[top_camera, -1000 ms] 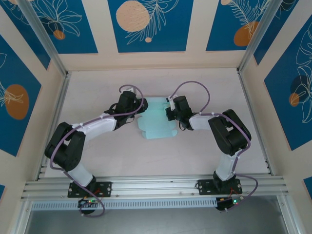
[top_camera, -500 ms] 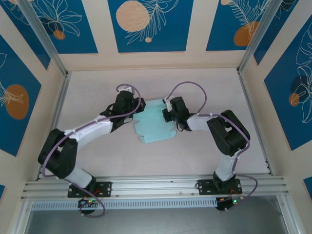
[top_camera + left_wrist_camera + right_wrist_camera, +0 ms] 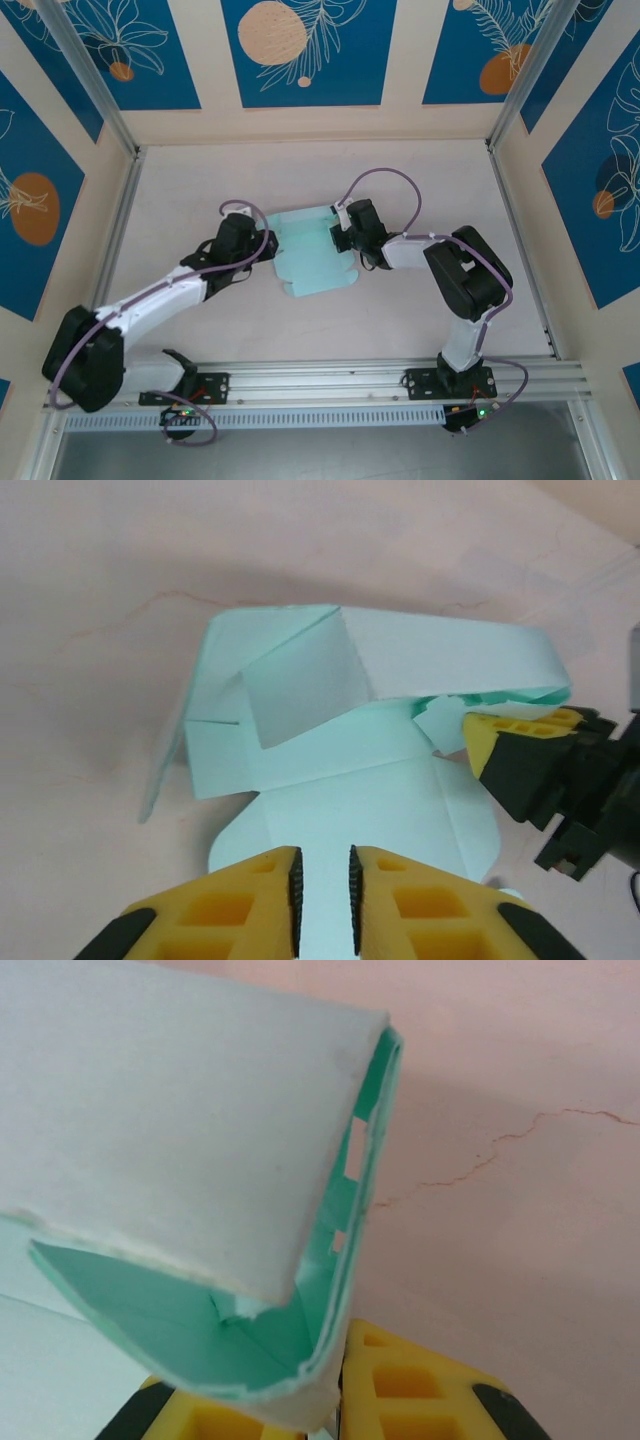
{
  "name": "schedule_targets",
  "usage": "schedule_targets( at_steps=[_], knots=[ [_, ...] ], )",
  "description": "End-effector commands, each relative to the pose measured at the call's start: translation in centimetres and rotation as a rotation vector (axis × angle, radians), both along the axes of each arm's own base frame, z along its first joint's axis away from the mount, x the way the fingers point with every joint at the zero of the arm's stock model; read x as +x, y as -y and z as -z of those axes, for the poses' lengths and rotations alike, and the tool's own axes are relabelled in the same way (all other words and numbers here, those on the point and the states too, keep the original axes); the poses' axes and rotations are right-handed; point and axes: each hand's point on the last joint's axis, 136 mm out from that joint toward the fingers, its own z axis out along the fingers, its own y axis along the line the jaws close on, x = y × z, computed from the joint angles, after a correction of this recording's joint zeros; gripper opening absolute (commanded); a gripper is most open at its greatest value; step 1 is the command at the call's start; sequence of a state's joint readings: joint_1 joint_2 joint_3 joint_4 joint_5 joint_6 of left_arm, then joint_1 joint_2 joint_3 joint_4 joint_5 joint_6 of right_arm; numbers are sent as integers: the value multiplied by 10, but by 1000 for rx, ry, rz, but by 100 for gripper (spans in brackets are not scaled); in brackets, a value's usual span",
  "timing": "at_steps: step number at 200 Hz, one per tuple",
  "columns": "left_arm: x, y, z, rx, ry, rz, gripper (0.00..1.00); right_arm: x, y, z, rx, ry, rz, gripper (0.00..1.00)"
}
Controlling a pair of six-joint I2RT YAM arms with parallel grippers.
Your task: Fold the paper box
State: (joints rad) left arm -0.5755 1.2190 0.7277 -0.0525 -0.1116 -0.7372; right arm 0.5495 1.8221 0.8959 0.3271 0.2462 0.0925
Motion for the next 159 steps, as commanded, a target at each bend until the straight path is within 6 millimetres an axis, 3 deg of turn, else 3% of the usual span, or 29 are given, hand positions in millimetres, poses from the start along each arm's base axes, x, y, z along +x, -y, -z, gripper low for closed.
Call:
schedule_targets(
  at_steps=[1,14,37,51,69,121,159],
  knots=[
    [-9,-24,-6,69,15,-31,25,-4,-3,-6,8,-18,-19,14],
    [-12,-19,-2,23,5,-12,30,-4,-4,-7,6,-16,-21,14],
    [-14,11,6,-126,-27,70,46,-5,-3,-7,4,-16,-19,14],
    [-15,22,15,-135,-57,104,49,-5,-4,-6,4,-18,-19,14],
    [-17,25,27,-121,-85,105,53,-5,-6,-7,4,-16,-23,14],
    [-20,28,62,-65,-122,88,79,-6,-6,-5,-2,-10,-22,14],
    [-1,29,72,30,-52,63,80,-6,-5,-5,-1,-7,-19,14]
  ],
)
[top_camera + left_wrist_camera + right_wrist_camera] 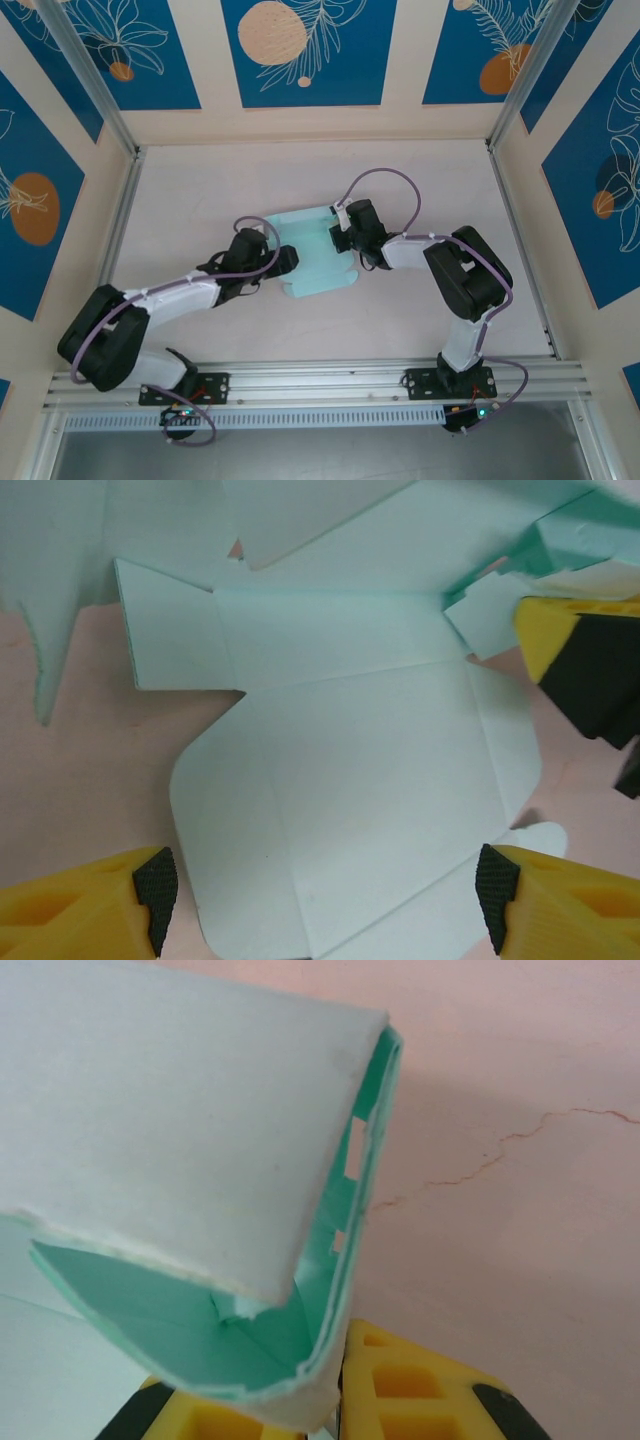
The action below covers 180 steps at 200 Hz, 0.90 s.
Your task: Fold the paper box
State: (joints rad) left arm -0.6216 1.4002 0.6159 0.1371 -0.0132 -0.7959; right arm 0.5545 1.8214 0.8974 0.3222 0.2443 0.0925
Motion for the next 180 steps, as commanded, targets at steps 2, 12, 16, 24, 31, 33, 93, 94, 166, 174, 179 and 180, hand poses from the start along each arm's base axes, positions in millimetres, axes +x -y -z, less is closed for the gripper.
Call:
schedule_targets(
  at_steps=[2,12,16,24,31,33,93,94,166,174,179,180],
  knots=[
    [18,-1,-3,67,97,-25,80,-5,-3,-5,0,-5,-14,14],
    [23,-3,-3,92,114,-34,80,-5,-4,-6,4,-3,-14,14],
    [26,-3,-3,98,123,-36,80,-4,-4,-6,5,-3,-14,14],
    [29,-2,-4,109,137,-37,80,-4,-4,-5,5,-4,-15,14],
    [33,-1,-4,119,147,-35,80,-4,-4,-5,7,-3,-14,14],
    [33,0,-5,122,150,-33,80,-4,-4,-5,6,-3,-14,14],
    [52,24,-9,105,205,33,80,-4,-5,-3,9,-4,-14,14],
    [52,25,-9,105,204,33,80,-4,-5,-3,9,-4,-15,14],
    [50,25,-5,111,166,-14,72,-5,-5,-3,8,-6,-20,14],
    [46,15,-1,130,139,-59,73,-6,-5,-2,7,-7,-18,14],
    [44,7,1,139,118,-96,74,-5,-5,-3,9,-5,-19,14],
    [43,6,1,142,114,-101,75,-5,-5,-3,9,-5,-19,14]
  ],
)
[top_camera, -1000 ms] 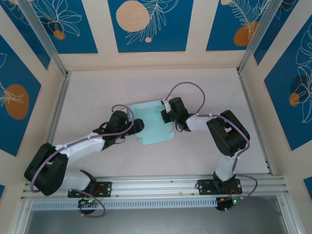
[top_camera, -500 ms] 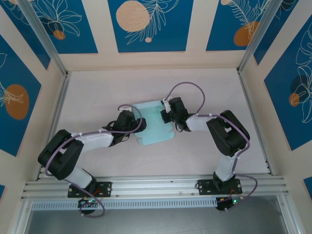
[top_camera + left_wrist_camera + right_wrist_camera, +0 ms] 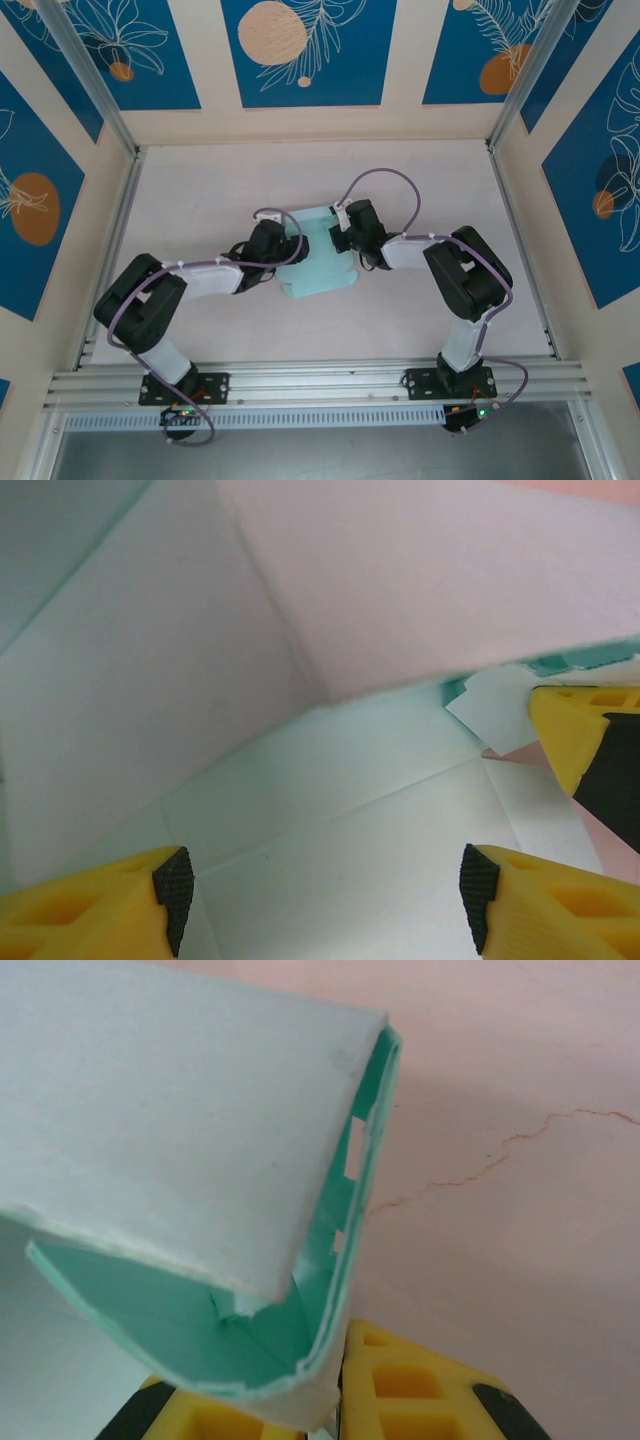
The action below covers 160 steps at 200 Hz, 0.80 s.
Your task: Fold the paper box
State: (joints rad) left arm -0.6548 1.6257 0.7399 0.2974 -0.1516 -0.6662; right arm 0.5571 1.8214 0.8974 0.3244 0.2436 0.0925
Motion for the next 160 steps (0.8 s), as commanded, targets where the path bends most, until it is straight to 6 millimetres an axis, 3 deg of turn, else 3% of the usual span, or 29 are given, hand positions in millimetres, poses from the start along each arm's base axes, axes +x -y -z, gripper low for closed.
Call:
schedule_targets(
  at_steps=[1,30,43,93,160],
  knots=[
    [-7,-20,-4,17,-38,-124,76,-5,-4,-3,7,-7,-16,14],
    [-19,-48,10,60,-81,-238,89,-6,-3,-3,6,-6,-13,14],
    [-20,-50,14,64,-87,-245,91,-7,-3,-4,5,-7,-15,14],
    [-8,-28,15,16,-72,-179,91,-8,-1,-8,0,5,-16,14],
    [11,7,-8,-51,19,-60,86,-9,-5,-6,11,-2,-27,14]
  ],
)
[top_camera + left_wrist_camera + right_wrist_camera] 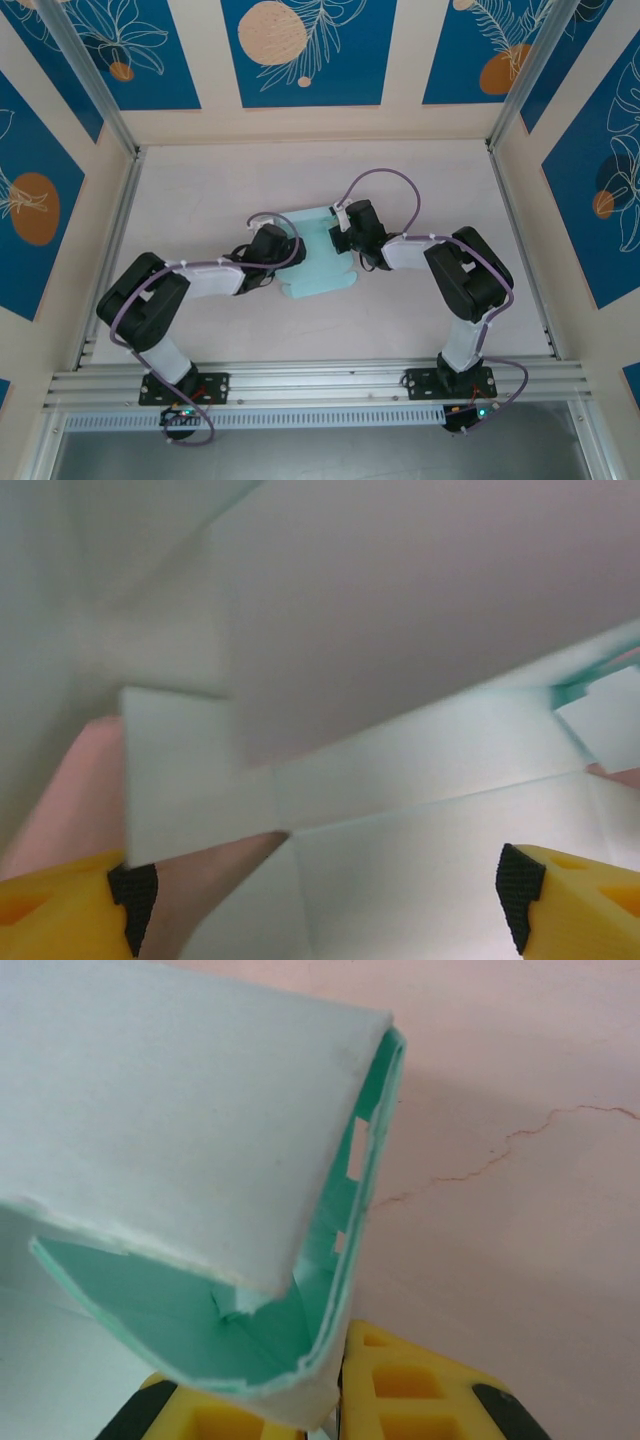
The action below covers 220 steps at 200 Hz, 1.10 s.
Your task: Fold the paper box
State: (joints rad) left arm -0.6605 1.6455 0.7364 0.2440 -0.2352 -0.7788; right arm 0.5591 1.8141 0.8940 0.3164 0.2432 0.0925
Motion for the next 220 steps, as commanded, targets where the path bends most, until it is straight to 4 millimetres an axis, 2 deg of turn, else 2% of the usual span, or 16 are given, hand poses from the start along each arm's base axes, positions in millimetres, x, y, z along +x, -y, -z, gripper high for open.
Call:
schedule_targets(
  at_steps=[1,22,43,56,79,96,132,166,187,201,220],
  knots=[
    [13,24,-26,-60,87,70,86,-6,-5,-5,13,1,-25,14],
    [14,26,-32,-57,119,83,83,-7,-6,-4,12,0,-27,14],
    [15,27,-28,-50,110,86,82,-7,-7,-4,12,0,-28,14],
    [16,30,-27,-60,114,98,77,-7,-8,-4,12,-1,-30,14],
    [19,36,-27,-62,117,116,76,-8,-9,-2,6,-6,-31,14],
    [17,39,-34,-76,131,140,73,-7,-9,0,0,-8,-27,14],
    [-7,28,-58,-70,165,209,73,-6,-7,3,-7,-17,-8,14],
    [-45,18,-80,-101,232,324,78,-6,-7,4,-5,-24,-2,14],
    [-64,-5,-96,-65,270,309,77,-6,-7,3,-7,-23,-3,14],
    [-66,-39,-103,18,302,211,77,-6,-7,2,-7,-20,-6,14],
    [-57,-88,-106,98,307,62,77,-8,-9,1,-2,-23,-17,14]
  ],
)
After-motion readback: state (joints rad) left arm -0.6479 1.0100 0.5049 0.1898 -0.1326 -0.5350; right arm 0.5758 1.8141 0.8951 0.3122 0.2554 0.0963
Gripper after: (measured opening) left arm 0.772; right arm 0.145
